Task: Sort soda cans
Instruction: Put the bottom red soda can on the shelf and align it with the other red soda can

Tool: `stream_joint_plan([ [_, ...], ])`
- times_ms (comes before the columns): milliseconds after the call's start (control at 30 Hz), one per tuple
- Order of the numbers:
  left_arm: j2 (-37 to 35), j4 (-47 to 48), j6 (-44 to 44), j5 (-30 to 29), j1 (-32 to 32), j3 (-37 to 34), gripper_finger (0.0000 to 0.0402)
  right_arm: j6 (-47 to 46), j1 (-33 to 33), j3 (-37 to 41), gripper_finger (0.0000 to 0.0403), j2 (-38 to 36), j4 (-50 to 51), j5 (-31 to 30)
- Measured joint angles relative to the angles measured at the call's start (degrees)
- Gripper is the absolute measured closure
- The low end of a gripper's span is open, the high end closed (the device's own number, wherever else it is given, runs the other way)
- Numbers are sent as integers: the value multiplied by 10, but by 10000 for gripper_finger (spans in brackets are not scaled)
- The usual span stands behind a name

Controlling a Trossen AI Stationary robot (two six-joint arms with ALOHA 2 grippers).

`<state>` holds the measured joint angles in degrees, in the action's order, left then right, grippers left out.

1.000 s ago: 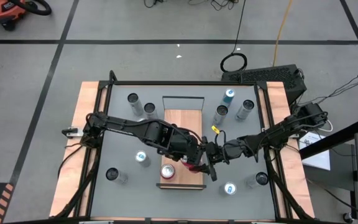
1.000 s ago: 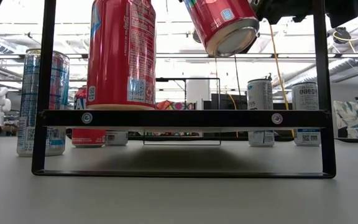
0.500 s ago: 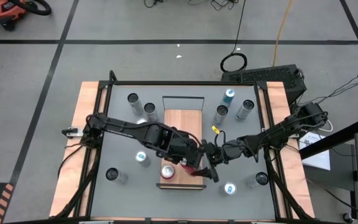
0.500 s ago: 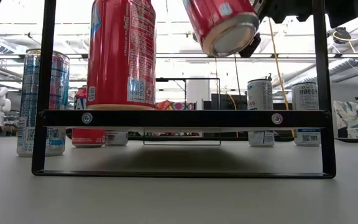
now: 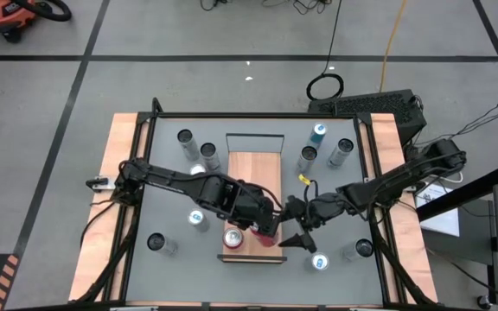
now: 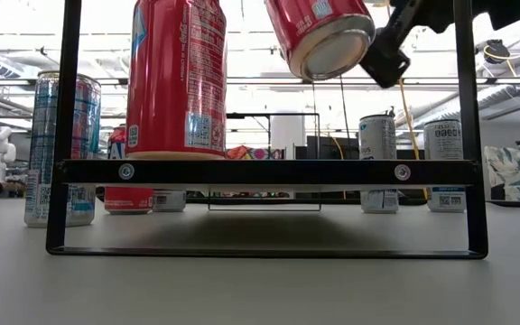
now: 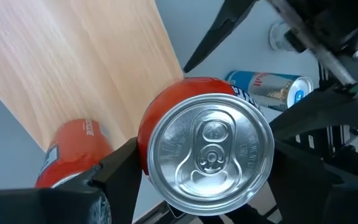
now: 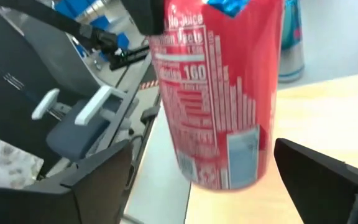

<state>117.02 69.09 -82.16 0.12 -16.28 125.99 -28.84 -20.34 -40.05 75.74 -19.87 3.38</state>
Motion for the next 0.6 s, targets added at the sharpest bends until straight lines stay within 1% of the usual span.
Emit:
stream_joint_plan([
  [133, 0, -8, 9, -24, -6, 0, 121, 8, 0, 1, 35, -39, 49, 0],
  [300, 0, -13, 43, -40, -14, 0, 121, 10, 0, 0, 35, -81, 94, -1],
  [500, 0, -11, 72, -43, -16, 0, 121, 10, 0, 0, 35, -121, 156, -3],
  [600, 0, -12, 111, -45, -18, 0, 121, 10, 0, 0, 35, -131, 172, -4],
])
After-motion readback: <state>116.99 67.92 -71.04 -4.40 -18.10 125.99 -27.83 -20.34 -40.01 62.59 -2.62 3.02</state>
